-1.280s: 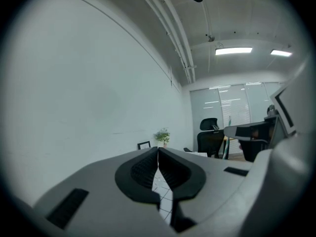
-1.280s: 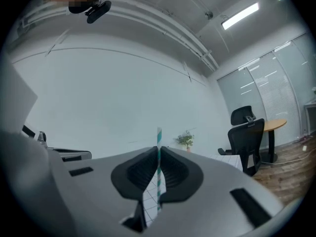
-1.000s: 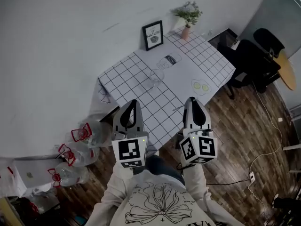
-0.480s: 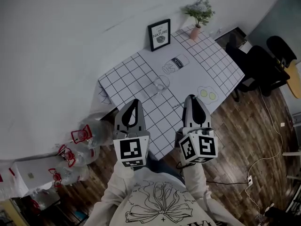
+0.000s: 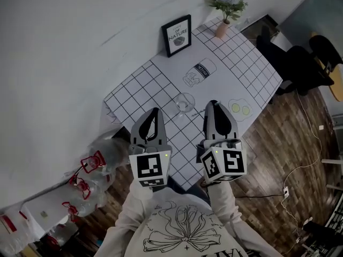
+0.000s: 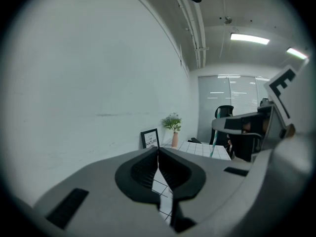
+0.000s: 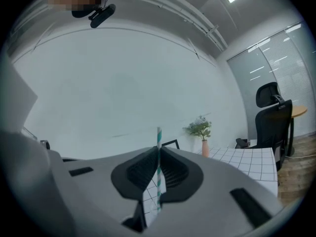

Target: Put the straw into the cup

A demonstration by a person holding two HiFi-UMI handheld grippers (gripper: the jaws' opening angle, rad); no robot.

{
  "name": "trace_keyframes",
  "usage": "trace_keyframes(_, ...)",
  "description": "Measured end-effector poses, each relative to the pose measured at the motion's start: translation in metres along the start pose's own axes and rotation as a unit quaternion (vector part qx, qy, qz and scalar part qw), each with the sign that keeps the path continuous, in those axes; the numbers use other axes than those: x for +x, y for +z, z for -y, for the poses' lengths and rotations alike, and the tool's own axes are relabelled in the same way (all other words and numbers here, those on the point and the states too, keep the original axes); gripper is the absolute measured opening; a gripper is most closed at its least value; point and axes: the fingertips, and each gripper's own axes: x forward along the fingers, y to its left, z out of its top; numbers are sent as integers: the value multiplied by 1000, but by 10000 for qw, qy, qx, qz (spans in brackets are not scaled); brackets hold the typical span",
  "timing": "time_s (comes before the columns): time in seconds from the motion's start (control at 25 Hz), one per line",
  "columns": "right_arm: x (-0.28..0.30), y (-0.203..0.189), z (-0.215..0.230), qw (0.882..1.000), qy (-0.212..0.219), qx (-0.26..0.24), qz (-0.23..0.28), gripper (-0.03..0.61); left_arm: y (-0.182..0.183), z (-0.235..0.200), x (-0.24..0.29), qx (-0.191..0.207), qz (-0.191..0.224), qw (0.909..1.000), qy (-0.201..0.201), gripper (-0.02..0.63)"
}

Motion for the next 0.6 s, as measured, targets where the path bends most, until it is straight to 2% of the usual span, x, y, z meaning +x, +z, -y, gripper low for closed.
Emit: trace_keyframes(0.6,85,-66,16,9969,-149,104,-762,15,-52,-18,79,-275,-686,9969,-274,5)
